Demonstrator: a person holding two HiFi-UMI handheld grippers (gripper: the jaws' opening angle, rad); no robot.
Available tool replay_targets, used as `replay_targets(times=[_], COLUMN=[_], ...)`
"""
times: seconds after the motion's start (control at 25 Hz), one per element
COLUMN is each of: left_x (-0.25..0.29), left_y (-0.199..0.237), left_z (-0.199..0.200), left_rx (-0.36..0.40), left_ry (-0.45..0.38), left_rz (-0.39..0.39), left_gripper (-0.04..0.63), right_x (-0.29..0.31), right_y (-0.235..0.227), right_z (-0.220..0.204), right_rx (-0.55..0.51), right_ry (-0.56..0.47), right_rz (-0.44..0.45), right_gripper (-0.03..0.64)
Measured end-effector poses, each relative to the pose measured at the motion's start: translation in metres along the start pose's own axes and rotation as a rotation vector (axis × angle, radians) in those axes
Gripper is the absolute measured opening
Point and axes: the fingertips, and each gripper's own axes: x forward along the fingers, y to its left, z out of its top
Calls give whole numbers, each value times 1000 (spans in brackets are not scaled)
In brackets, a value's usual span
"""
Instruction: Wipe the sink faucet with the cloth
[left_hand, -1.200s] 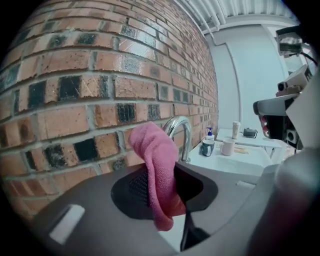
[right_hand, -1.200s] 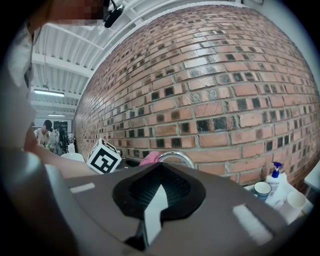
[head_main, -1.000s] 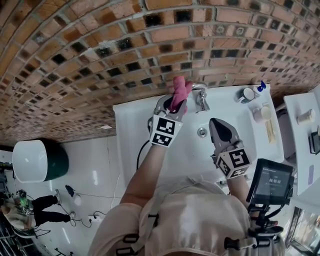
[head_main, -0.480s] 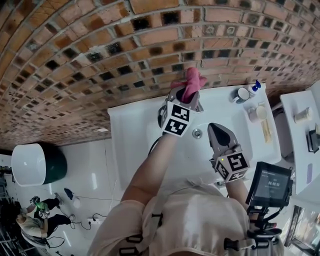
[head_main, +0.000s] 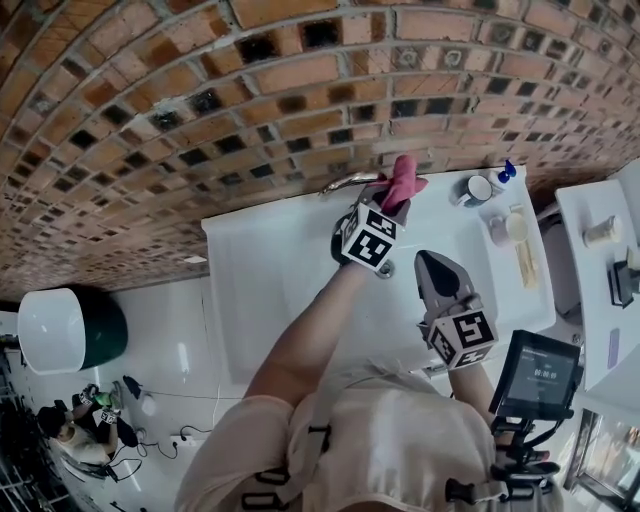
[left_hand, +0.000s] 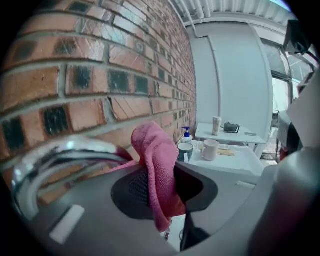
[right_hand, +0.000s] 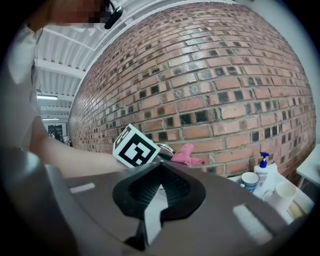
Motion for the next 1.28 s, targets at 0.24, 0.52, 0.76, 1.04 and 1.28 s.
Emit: replay_targets(times=[0.24, 0.52, 0.76, 1.04, 1.28], left_x=[8, -52, -69, -37, -10], left_y=[4, 1, 33, 19, 14], left_z=[-27, 80, 77, 30, -14], left_rx=[-75, 3, 46, -94, -134], left_ry=[33, -238, -213, -141, -24], left_rz=[0, 35, 187, 56, 15], left_gripper=[104, 104, 106, 104, 104], right_x=[0, 11, 13, 12, 12], right_y=[-17, 1, 8, 4, -3], right_z=[-4, 4, 2, 10, 7], right_rx=[14, -2, -3, 49, 56], right_ry=[12, -11, -3, -27, -23], right_rz=[-22, 24, 37, 40, 25], right_gripper=[-12, -12, -12, -12, -12])
